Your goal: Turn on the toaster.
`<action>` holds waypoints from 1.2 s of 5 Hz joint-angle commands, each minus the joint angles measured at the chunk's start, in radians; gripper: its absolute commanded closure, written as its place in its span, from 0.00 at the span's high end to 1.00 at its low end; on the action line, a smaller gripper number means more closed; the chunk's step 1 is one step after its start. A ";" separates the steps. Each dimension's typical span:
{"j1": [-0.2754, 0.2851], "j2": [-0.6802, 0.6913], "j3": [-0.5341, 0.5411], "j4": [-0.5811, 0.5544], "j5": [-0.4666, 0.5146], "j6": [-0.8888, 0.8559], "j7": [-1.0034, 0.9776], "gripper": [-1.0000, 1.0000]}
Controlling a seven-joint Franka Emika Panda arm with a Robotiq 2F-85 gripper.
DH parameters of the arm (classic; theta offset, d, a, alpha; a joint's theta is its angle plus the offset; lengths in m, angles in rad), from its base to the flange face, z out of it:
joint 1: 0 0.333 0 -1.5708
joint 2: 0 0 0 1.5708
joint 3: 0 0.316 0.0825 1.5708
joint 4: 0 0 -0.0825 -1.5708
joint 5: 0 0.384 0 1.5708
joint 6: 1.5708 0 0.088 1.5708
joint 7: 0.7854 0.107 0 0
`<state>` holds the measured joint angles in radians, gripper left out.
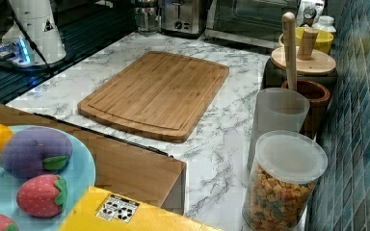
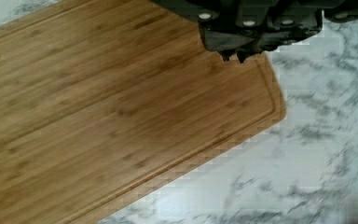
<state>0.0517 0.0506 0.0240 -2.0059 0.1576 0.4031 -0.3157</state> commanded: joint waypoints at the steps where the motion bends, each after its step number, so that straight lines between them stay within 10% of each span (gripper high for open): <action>1: 0.151 -0.138 0.118 -0.121 0.023 0.063 -0.095 0.00; 6: 0.236 -0.179 0.231 -0.236 0.080 0.041 -0.126 0.00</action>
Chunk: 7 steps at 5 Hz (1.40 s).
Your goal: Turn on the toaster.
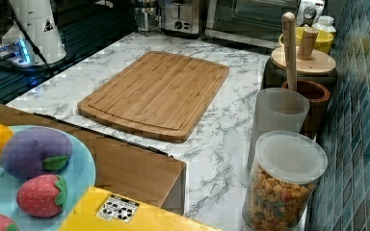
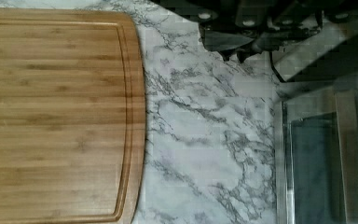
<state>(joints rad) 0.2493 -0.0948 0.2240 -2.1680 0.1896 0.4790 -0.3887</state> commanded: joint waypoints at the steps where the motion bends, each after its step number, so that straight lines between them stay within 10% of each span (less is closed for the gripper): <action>1: 0.081 -0.112 0.052 -0.152 0.092 0.040 -0.061 0.00; 7: 0.146 -0.066 0.125 -0.193 0.202 0.175 -0.008 0.00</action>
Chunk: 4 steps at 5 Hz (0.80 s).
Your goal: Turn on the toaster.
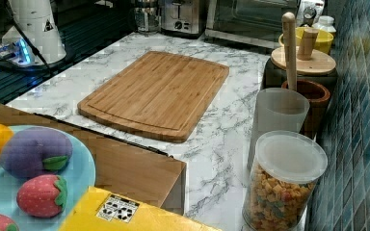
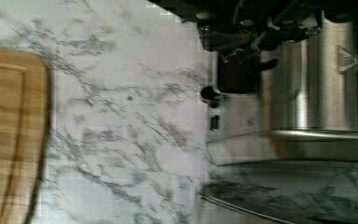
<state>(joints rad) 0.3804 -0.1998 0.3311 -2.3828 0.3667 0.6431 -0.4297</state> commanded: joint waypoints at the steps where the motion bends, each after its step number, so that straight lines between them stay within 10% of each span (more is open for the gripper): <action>1: -0.007 0.104 0.034 0.069 -0.033 -0.021 0.081 0.00; 4: -0.012 0.102 0.037 0.003 -0.003 0.123 0.102 0.00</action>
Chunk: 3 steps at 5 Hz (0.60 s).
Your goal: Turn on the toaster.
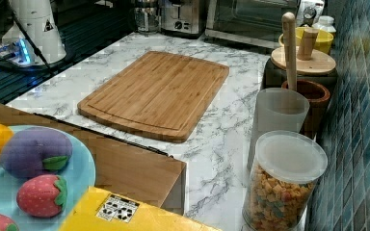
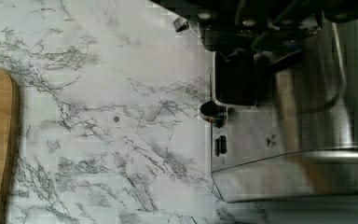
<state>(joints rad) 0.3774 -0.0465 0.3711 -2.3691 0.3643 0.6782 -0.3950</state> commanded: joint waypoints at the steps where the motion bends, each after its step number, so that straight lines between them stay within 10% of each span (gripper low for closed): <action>1: -0.030 -0.020 0.023 -0.012 -0.028 0.109 0.089 0.00; 3: -0.010 0.108 0.001 0.006 -0.101 0.092 0.133 0.00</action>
<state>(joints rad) 0.3743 -0.0012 0.3738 -2.3770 0.3044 0.7646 -0.3711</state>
